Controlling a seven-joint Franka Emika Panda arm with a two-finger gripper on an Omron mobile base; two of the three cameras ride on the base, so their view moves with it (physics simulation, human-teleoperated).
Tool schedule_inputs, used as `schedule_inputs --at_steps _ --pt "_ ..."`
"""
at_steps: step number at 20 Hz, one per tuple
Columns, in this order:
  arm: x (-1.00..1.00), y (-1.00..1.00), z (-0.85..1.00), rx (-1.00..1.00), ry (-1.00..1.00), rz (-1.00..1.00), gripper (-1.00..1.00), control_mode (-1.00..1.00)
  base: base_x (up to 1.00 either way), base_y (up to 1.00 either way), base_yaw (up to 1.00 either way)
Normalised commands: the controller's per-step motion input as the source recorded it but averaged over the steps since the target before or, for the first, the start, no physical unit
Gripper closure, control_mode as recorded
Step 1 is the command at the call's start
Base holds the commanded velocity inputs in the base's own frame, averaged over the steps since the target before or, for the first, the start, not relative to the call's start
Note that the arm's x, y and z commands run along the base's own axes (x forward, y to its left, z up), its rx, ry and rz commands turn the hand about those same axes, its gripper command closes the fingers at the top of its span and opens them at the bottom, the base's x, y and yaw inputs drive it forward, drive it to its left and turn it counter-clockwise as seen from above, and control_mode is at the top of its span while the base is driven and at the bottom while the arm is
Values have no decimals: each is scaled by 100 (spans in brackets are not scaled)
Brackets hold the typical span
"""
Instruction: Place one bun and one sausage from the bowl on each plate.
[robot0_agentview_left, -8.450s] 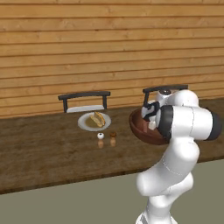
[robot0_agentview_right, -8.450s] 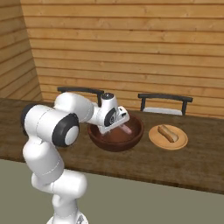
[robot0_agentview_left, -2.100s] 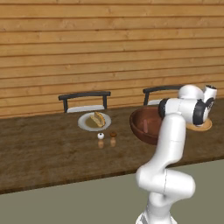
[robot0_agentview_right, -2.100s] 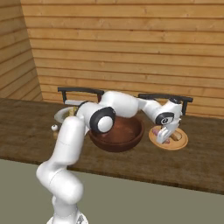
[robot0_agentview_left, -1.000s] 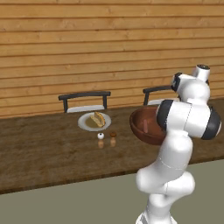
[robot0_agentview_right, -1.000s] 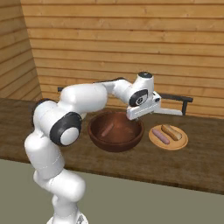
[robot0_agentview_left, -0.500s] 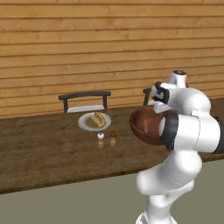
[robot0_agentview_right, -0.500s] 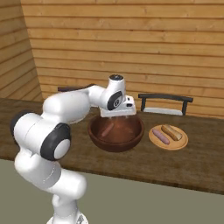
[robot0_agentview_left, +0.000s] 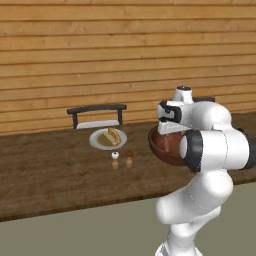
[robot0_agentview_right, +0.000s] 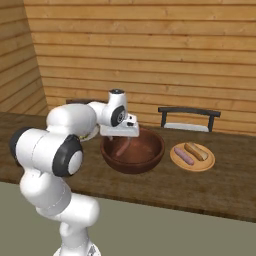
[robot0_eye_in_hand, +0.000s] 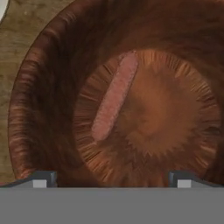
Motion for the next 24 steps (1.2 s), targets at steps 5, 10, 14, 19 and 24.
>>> schedule_inputs --at_steps 5,10,14,19,24 --pt "25 0 -55 14 13 10 -100 -100 0 0 0" --pt "3 0 -37 11 0 4 -100 -100 0 0 0" --pt "23 2 -19 2 0 0 -100 -100 0 0 0" --pt "0 17 -33 0 0 0 -100 -100 0 0 0" --pt "0 4 -46 0 0 0 -100 -100 0 0 0"
